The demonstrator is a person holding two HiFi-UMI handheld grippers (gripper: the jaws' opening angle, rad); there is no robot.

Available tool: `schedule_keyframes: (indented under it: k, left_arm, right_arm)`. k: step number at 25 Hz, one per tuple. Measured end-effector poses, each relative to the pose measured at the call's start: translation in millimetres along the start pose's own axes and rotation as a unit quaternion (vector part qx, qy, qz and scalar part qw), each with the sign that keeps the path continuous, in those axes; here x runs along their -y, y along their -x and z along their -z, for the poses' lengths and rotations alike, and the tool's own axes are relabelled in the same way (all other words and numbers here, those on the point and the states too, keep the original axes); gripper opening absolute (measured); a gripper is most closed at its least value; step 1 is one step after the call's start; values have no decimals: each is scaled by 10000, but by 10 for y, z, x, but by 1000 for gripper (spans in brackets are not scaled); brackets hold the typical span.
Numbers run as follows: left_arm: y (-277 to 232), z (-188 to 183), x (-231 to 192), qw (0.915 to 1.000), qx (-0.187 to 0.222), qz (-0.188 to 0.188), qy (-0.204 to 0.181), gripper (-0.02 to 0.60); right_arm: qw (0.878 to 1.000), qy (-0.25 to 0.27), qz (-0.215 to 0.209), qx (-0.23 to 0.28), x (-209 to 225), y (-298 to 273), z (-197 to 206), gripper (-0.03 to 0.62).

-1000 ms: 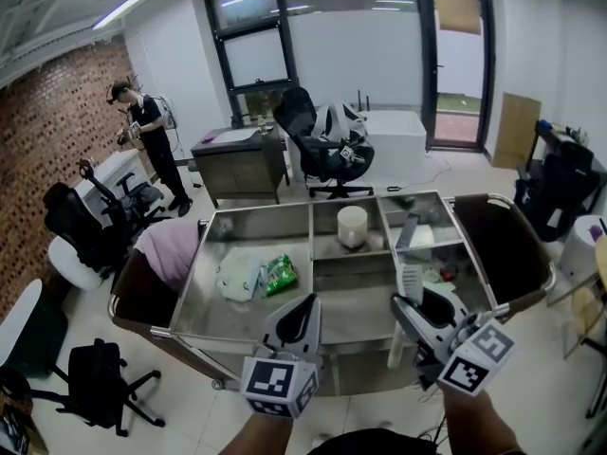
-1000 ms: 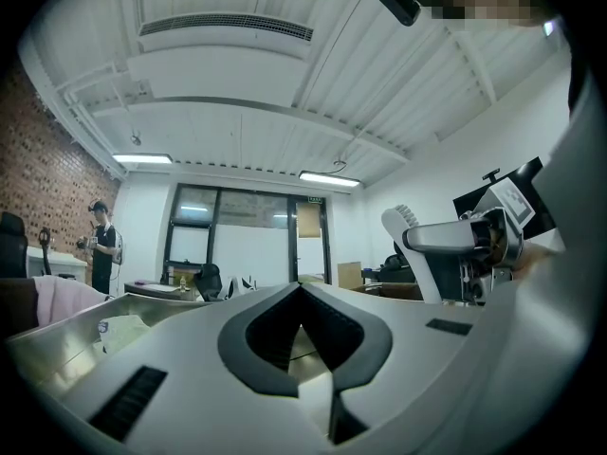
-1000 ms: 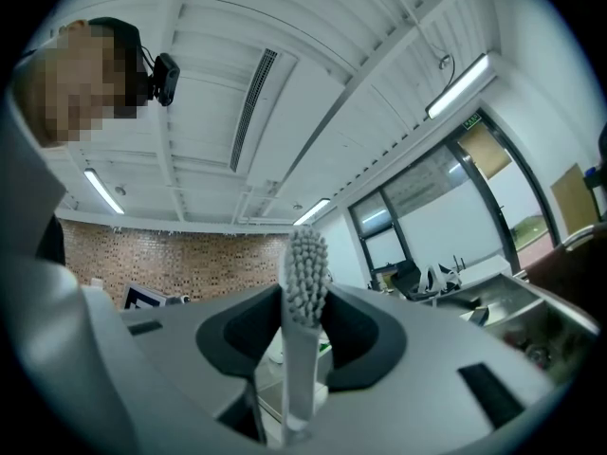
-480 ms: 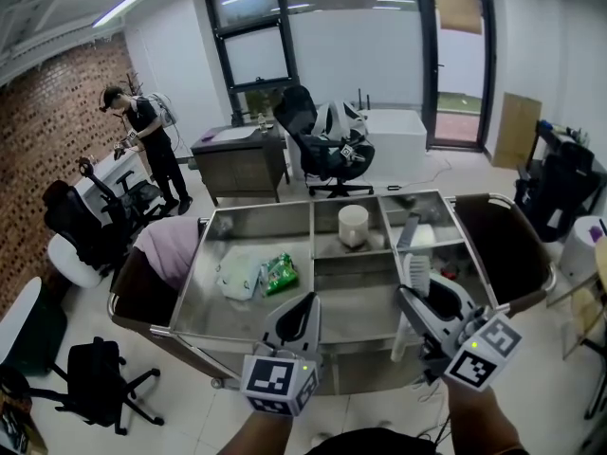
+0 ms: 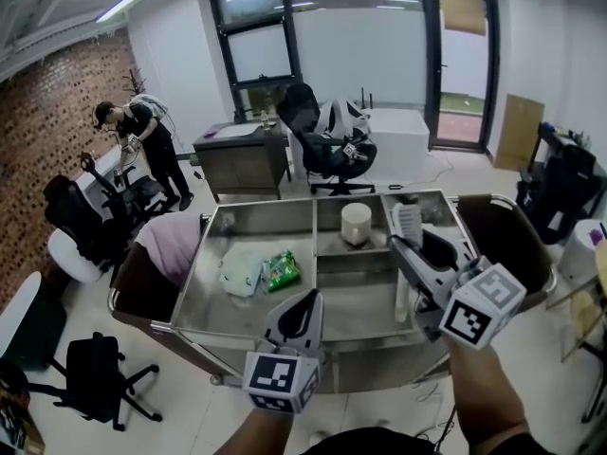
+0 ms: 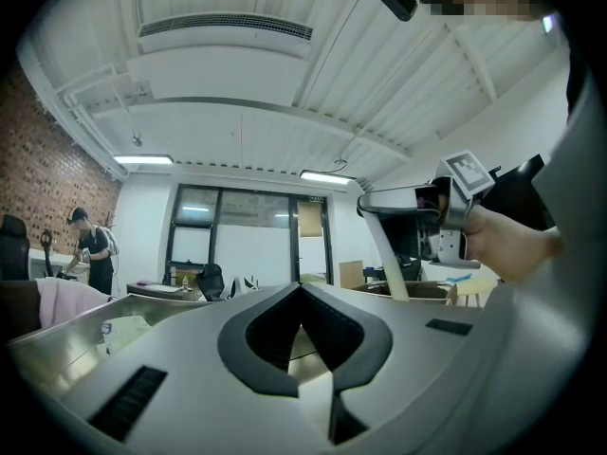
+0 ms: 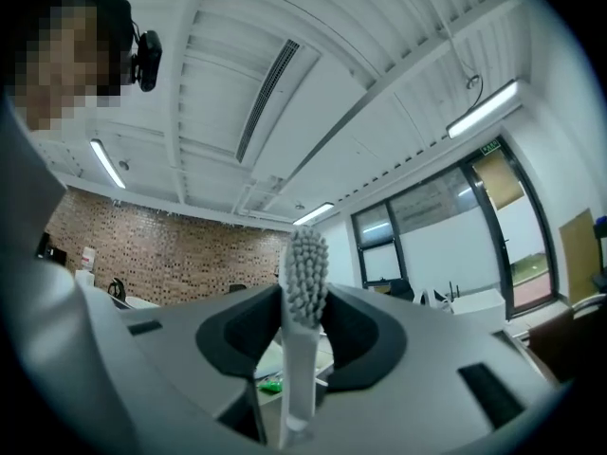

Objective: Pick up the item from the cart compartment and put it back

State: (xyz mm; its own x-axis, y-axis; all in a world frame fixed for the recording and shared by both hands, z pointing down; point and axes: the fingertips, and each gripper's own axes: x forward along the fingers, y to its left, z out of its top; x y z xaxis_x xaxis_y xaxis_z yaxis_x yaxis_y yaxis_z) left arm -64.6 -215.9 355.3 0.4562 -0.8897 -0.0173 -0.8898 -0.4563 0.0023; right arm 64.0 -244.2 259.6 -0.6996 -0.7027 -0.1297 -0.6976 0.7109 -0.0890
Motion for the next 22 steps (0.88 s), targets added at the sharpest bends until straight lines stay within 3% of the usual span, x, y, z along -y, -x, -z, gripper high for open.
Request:
schedule_keyframes:
  k: [10, 17, 22]
  left_arm:
    - [45, 4, -57, 9999, -78, -73, 131, 0]
    - [28, 40, -102, 9998, -16, -117, 170, 0]
    - [5, 55, -92, 9997, -25, -116, 195, 0]
  right_arm:
    - [9952, 162, 144, -956, 174, -524, 612, 153]
    - [9831, 84, 248, -1813, 353, -703, 1321, 153]
    - [9768, 104, 230, -2125, 385, -849, 1566, 155]
